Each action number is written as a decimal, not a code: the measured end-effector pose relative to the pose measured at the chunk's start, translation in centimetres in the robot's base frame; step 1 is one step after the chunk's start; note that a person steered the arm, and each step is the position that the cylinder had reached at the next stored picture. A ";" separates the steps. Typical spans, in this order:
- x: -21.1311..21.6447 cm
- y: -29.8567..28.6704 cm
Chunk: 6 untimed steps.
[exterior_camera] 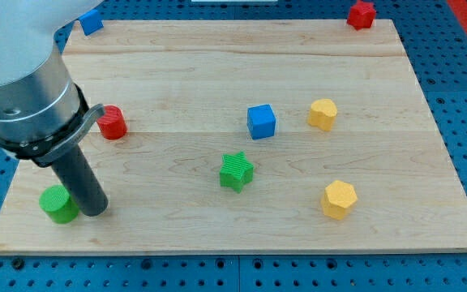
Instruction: Move the green circle to the bottom right
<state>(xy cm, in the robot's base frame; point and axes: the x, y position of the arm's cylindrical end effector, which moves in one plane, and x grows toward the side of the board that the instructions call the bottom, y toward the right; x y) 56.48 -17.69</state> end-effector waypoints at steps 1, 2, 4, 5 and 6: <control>0.2 0.5; -1.2 1.8; -0.3 -4.5; -0.2 -5.5; -0.2 -5.3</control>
